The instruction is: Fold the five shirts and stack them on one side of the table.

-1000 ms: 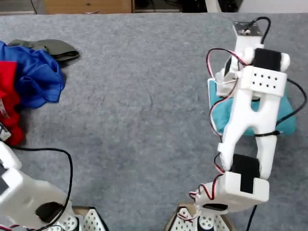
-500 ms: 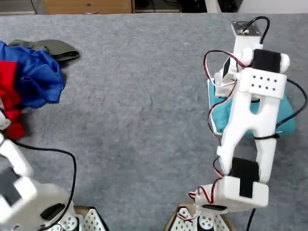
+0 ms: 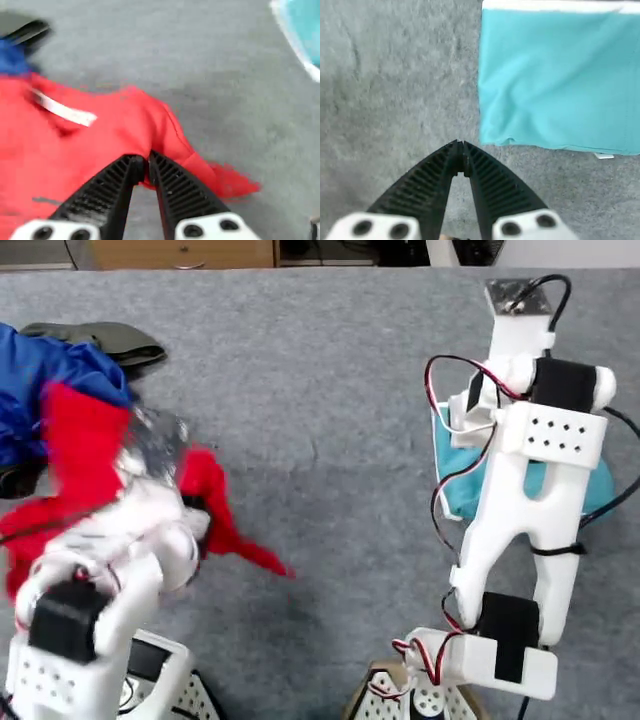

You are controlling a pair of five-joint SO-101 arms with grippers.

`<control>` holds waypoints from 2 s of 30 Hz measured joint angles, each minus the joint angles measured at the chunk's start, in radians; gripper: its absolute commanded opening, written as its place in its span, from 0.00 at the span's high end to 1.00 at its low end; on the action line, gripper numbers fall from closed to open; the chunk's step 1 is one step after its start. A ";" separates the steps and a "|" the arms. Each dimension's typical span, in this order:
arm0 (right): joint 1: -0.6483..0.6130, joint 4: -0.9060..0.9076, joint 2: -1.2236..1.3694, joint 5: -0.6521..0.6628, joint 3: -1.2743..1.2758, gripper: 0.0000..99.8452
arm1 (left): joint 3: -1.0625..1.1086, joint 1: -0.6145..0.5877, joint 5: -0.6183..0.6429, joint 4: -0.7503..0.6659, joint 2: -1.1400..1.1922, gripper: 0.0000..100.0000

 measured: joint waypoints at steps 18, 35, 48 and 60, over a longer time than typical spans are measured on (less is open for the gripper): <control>-0.460 0.000 0.081 0.035 -0.021 0.78 | -0.187 -0.733 0.132 0.078 0.086 0.73; -0.822 0.000 1.089 0.018 -0.944 0.73 | 0.408 -1.405 -0.020 -0.399 0.098 0.85; -1.000 0.002 1.335 0.034 -1.209 0.73 | 0.462 -1.344 -0.129 -0.232 0.098 0.85; -0.987 0.000 1.366 0.034 -1.158 0.98 | 0.462 -1.341 -0.129 -0.227 0.098 0.85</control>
